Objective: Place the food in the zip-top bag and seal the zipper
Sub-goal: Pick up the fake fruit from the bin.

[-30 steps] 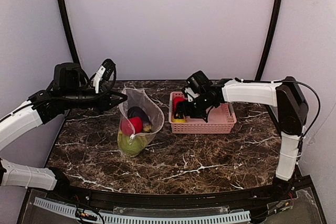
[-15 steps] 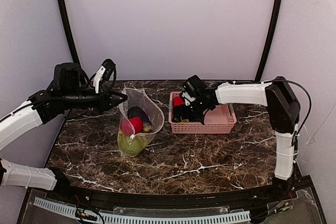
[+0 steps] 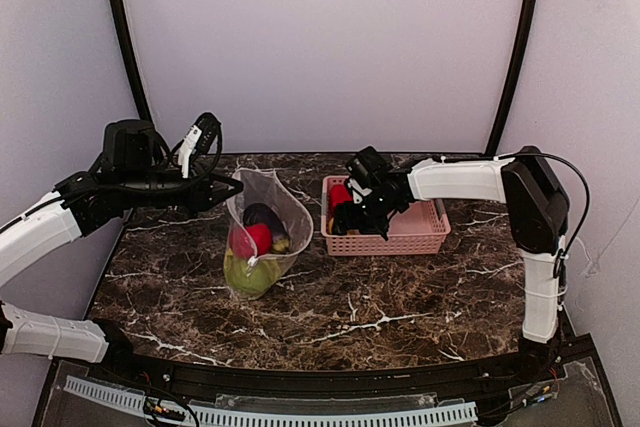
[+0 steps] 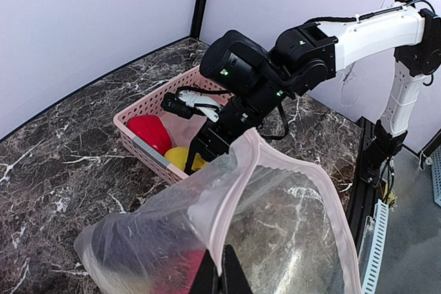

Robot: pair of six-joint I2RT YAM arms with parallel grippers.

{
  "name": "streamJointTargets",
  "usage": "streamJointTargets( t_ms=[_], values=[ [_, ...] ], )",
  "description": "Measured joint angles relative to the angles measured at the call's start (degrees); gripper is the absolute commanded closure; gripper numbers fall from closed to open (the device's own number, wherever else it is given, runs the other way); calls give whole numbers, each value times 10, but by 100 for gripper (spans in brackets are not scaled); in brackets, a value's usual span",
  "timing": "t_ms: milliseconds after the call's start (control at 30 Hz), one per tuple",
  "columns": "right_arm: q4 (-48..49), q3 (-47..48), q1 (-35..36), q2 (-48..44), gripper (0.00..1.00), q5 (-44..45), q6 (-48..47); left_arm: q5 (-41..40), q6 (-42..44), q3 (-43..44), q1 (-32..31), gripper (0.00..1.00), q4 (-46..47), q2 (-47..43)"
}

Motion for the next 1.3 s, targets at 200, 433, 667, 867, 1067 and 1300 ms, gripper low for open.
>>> streamJointTargets(
  t_ms=[200,433,667,867,1067,1300],
  values=[
    [-1,2,0,1,22,-1,-1,2,-2,0,0,99,0,2],
    [0,20,0,19,30,-9,-13,4,-2,0,0,99,0,3],
    [0,21,0,21,36,-7,-11,7,-3,0,0,99,0,7],
    [0,20,0,20,38,-5,-10,9,-3,0,0,99,0,7],
    [-3,4,0,-12,38,3,-10,9,-3,0,0,99,0,7],
    [-7,-26,4,-134,38,19,-17,9,-4,0,0,99,0,7]
  ],
)
